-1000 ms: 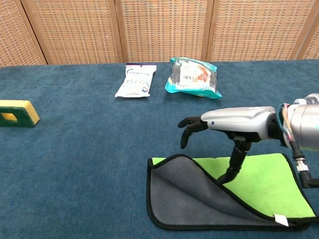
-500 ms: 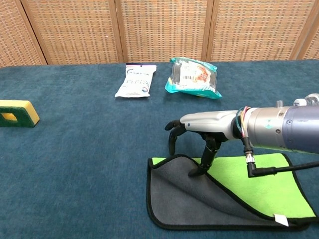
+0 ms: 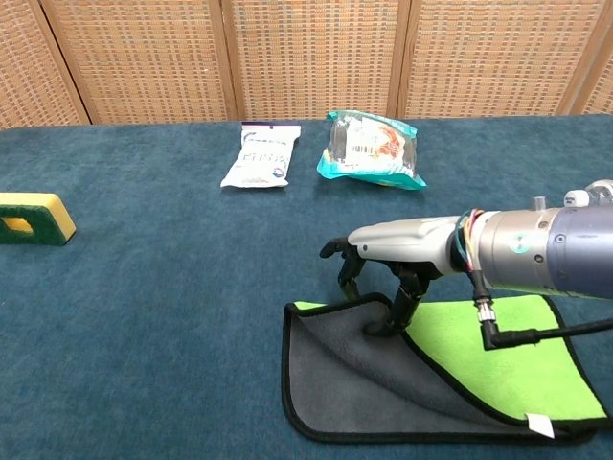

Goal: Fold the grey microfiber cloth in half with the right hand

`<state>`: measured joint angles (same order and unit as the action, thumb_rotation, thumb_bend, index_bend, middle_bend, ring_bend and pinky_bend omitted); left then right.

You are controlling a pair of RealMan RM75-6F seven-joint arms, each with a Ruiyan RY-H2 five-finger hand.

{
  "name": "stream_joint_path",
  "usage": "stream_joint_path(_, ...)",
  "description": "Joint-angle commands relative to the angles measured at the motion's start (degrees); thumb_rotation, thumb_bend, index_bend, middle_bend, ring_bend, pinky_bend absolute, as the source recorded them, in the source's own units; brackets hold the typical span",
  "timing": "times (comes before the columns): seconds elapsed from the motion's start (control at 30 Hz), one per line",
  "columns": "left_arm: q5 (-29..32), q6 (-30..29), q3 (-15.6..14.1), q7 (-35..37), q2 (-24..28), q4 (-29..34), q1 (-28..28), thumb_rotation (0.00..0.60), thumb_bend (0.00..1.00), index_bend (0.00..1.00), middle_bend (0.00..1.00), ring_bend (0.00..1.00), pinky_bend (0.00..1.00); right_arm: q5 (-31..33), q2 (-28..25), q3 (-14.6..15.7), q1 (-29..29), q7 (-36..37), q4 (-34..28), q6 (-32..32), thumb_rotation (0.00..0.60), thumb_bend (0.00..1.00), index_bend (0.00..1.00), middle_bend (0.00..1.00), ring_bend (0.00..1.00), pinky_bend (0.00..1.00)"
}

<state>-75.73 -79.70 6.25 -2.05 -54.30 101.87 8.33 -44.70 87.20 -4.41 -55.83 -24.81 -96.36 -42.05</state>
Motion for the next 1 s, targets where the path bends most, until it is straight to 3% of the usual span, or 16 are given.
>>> stream_joint_path(0.03, -0.05, -0.05, -0.01, -0.02, 0.00, 0.06, -0.01, 0.600, 0.11, 0.00, 0.00, 0.00, 0.00, -1.19, -0.39, 0.80, 0.34, -0.04, -1.42, -0.80, 0.600, 0.43, 0.62, 0.00, 0.00, 0.00)
stream_joint_path(0.4, -0.84, -0.55, -0.28, 0.13, 0.13, 0.28, -0.25, 0.600, 0.11, 0.00, 0.00, 0.00, 0.00, -4.11, 0.93, 3.42, 1.08, -2.45, -7.52, -4.66, 0.600, 0.43, 0.63, 0.00, 0.00, 0.00)
stream_joint_path(1.0, -1.70, -0.52, -0.47, 2.08, 0.82, -0.03, -0.42, 0.600, 0.11, 0.00, 0.00, 0.00, 0.00, 3.17, 8.28, 3.14, -1.61, -9.38, -6.88, -9.32, 0.600, 0.44, 0.63, 0.00, 0.00, 0.00)
